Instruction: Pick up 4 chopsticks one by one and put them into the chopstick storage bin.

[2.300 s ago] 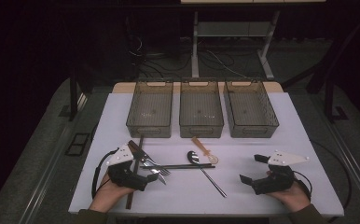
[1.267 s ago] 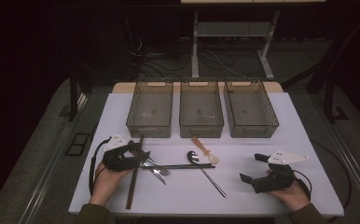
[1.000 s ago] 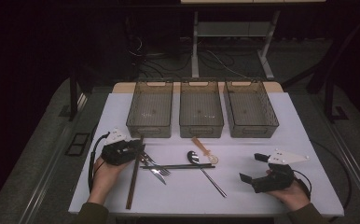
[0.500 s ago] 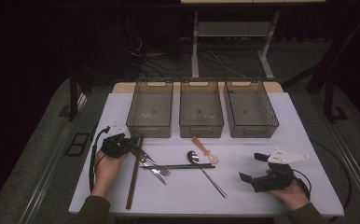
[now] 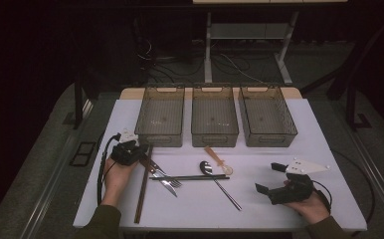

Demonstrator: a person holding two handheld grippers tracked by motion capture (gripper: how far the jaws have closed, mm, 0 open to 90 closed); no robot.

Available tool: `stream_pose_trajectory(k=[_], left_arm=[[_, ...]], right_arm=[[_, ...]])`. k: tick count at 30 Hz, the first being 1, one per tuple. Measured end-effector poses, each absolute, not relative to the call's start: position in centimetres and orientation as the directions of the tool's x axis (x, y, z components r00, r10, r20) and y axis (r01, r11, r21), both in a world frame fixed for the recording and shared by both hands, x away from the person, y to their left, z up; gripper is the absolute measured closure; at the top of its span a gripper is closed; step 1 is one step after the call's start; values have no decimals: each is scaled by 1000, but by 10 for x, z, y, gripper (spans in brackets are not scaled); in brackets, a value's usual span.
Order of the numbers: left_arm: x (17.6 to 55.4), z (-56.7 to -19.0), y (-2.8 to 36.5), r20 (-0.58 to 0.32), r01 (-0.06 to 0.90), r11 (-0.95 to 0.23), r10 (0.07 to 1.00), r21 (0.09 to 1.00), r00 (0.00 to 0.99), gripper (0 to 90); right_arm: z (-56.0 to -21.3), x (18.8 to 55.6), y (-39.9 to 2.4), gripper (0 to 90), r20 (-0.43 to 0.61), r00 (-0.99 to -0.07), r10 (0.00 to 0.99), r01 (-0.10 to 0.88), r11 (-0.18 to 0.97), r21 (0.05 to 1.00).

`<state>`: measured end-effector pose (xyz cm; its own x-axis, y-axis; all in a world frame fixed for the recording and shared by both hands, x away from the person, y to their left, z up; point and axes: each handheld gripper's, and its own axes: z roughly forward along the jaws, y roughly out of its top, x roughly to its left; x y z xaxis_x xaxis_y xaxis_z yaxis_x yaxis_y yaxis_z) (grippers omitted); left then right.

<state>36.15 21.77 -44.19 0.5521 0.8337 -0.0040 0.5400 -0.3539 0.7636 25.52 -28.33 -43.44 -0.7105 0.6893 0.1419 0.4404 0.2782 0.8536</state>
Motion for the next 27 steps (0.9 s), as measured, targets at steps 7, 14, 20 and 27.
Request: stream_pose_trajectory(k=[7, 14, 20, 27], left_arm=[[363, -444, 215, -3, 544, -361, 831, 758, 556, 900], [363, -444, 215, -9, 546, -361, 828, 756, 560, 900], [364, -445, 212, -6, 545, -369, 824, 753, 566, 900], [365, -445, 210, -7, 543, -372, 820, 753, 572, 900]], right_arm=[[-434, 255, -283, 23, 144, -709, 690, 440, 275, 855], [-434, 255, -283, 23, 144, -709, 691, 441, 274, 855], [-434, 255, -283, 23, 143, -708, 691, 441, 274, 855], [-434, 256, -283, 23, 142, -709, 690, 441, 277, 854]])
